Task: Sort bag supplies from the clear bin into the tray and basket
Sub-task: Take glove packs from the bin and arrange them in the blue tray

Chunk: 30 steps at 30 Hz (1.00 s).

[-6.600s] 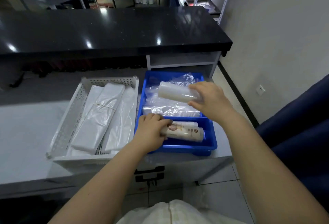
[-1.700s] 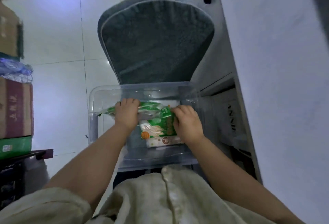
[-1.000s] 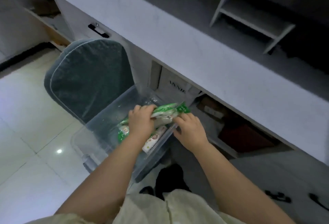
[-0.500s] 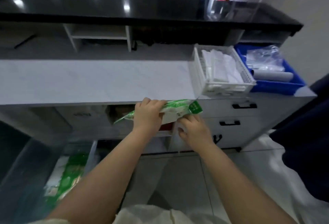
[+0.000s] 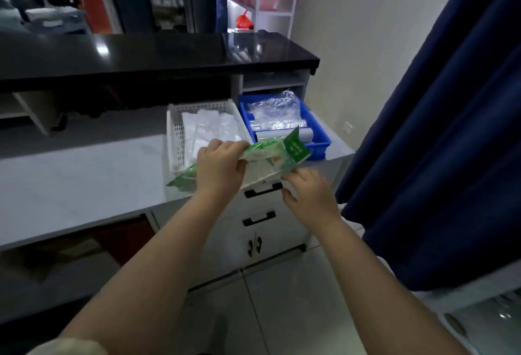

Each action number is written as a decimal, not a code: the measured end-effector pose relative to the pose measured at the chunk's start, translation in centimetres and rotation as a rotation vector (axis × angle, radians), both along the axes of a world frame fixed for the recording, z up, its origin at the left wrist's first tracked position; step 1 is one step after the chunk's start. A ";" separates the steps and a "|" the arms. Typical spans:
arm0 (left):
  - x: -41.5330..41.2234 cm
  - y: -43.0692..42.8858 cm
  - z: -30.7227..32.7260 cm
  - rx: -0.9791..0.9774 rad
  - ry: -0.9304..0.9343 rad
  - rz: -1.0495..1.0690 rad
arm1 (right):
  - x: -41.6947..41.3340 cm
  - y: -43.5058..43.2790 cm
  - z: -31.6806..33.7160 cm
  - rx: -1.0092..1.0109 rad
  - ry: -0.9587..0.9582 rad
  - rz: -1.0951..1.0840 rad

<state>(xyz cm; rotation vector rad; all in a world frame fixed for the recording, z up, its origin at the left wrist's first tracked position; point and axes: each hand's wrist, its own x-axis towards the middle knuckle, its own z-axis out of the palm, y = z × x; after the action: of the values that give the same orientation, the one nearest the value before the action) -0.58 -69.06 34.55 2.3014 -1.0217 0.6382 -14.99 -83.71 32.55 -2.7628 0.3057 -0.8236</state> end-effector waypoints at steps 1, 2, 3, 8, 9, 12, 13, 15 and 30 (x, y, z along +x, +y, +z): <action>1.0 -1.2 0.6 0.004 -0.006 0.018 | 0.4 -1.5 0.2 -0.006 -0.014 0.000; 2.0 -2.4 1.1 0.004 -0.010 0.035 | 0.9 -2.8 0.4 -0.013 -0.027 0.000; 3.2 -3.5 1.7 0.001 -0.014 0.048 | 1.5 -4.1 0.5 -0.017 -0.038 -0.001; 10.1 -8.9 3.6 -0.046 -0.049 0.084 | 6.8 -9.7 0.8 -0.032 -0.041 -0.001; 11.8 -9.9 3.7 -0.055 -0.054 0.091 | 8.3 -10.8 0.9 -0.034 -0.033 0.003; 16.6 -13.4 3.3 -0.056 -0.054 0.115 | 13.1 -14.4 1.0 -0.054 -0.028 0.011; 18.1 -14.5 3.1 -0.052 -0.045 0.119 | 14.7 -15.5 0.9 -0.057 -0.011 0.011; 20.8 -16.8 2.5 -0.036 -0.033 0.119 | 17.8 -17.6 0.7 -0.056 0.029 0.016; 32.4 -29.6 1.4 0.020 -0.047 0.115 | 31.5 -28.4 -4.7 -0.047 0.285 0.179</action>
<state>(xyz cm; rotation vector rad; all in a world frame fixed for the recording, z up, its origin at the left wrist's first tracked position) 31.86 -98.63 35.99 2.3867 -0.9254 0.7346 16.53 -112.11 27.85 -2.8982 0.0872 -0.3989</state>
